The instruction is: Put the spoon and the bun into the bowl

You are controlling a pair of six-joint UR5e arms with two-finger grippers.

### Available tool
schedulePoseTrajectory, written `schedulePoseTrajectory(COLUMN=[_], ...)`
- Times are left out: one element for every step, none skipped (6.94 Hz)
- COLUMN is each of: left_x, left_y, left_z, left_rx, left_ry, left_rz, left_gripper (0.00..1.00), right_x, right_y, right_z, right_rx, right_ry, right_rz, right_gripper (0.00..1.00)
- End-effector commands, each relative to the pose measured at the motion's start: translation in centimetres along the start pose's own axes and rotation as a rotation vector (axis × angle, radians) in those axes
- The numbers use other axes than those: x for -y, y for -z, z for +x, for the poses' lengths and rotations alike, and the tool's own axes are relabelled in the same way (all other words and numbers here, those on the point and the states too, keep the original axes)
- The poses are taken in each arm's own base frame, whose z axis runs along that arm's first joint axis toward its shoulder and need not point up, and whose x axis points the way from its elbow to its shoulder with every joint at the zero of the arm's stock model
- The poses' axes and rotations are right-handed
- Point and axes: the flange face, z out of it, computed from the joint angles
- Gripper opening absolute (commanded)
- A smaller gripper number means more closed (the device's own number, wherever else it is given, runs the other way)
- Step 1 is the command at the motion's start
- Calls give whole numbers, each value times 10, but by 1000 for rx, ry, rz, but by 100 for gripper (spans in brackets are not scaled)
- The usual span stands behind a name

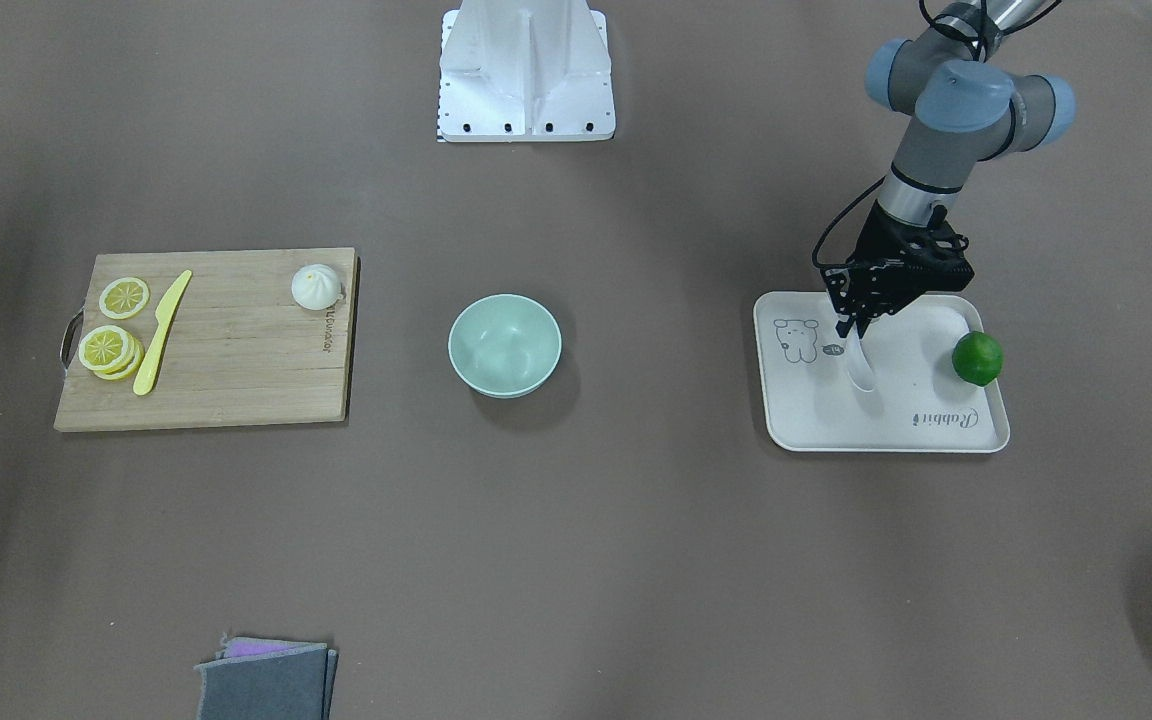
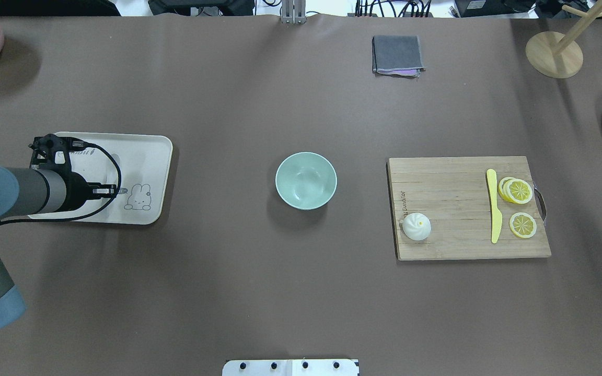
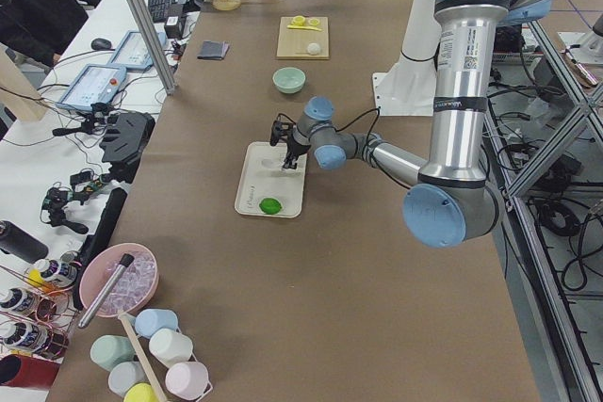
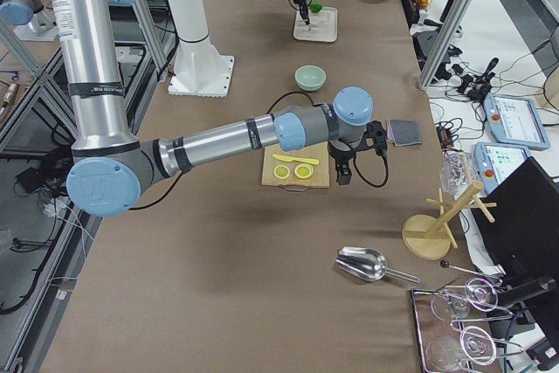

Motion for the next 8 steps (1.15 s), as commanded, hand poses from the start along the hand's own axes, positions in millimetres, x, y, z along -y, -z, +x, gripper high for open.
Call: schedulePoseTrajectory(left_x=[79, 112, 137, 154, 155, 152, 150, 149], left_y=[56, 66, 75, 86, 86, 74, 63, 53], left_z=[12, 60, 108, 144, 167, 187, 213, 233], left_rx=[-122, -116, -91, -105, -115, -102, -101, -103], left_ry=[67, 85, 111, 157, 172, 164, 164, 174], left_rz=[6, 5, 0, 15, 6, 36, 48, 45], left_gripper=[0, 0, 0, 0, 0, 0, 0, 0], right_x=[20, 3, -13, -31, -53, -78, -96, -107], right_y=[-10, -41, -73, -105, -139, -177, -200, -207], right_z=[-109, -178, -224, -258, -294, -326, -347, -356], right_rx=[-43, -102, -79, -33, -21, -54, -68, -65], right_ry=[16, -27, -19, -85, -119, -111, -103, -122], right_rz=[33, 46, 49, 61, 64, 74, 71, 57], right_gripper=[100, 100, 100, 100, 100, 100, 100, 100])
